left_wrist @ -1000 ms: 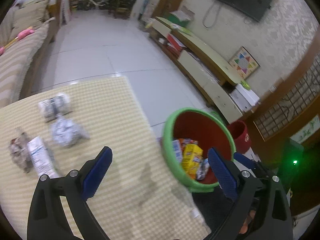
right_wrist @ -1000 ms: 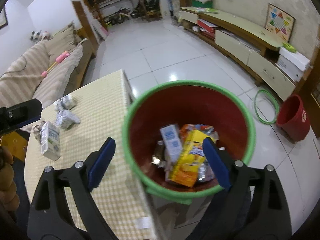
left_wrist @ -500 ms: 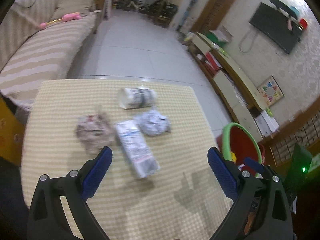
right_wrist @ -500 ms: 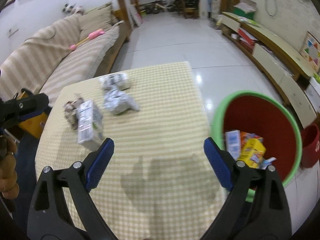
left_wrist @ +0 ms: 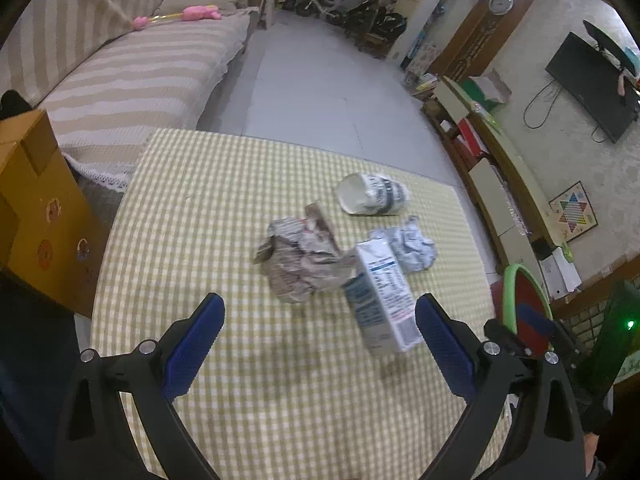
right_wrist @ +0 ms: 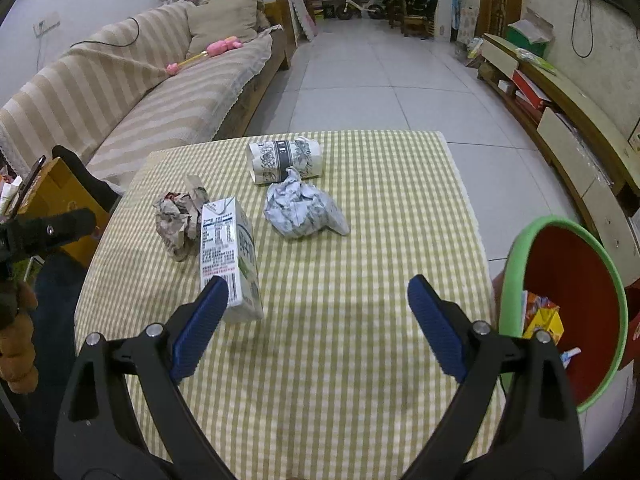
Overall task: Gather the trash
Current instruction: 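Move both open tools away from the green bin back over the table, then grasp the crumpled newspaper with the left tool while the right tool grasps crumpled foil paper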
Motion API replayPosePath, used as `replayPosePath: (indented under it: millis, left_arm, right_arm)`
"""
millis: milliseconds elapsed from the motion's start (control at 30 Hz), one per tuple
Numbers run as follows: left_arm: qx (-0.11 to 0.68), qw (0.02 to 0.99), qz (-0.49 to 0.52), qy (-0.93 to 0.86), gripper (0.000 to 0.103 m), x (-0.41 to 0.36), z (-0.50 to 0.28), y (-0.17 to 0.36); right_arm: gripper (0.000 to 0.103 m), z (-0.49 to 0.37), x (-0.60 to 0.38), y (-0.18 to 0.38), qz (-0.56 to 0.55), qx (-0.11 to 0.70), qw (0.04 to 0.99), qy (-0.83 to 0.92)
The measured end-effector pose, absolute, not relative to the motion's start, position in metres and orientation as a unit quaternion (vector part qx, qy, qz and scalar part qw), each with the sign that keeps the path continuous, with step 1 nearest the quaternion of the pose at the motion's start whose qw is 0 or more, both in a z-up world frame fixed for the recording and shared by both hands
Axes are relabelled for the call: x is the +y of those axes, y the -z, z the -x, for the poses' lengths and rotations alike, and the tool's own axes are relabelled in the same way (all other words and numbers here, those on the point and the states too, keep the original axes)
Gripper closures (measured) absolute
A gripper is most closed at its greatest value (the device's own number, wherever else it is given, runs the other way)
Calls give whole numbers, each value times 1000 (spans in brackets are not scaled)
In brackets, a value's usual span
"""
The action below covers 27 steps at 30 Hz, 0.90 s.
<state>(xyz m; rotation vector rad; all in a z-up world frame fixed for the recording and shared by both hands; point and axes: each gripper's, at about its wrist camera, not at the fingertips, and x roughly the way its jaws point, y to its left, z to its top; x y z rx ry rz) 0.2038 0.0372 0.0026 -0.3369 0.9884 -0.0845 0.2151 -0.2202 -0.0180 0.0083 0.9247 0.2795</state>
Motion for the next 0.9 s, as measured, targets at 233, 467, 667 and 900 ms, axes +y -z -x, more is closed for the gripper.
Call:
replayPosePath:
  millis: [233, 467, 667, 900]
  left_arm:
    - [492, 857, 149, 34, 11, 43, -223, 23]
    - [508, 850, 136, 35, 11, 39, -248, 45]
    - [507, 849, 139, 38, 11, 38, -270, 56]
    - [520, 842, 138, 35, 11, 36, -290, 73]
  right_arm:
    - [13, -241, -216, 33, -2, 457, 880, -134]
    - [13, -270, -214, 57, -6, 479, 866, -142]
    - [13, -290, -211, 72, -18, 484, 861, -154]
    - [13, -306, -202, 85, -25, 494, 852, -173]
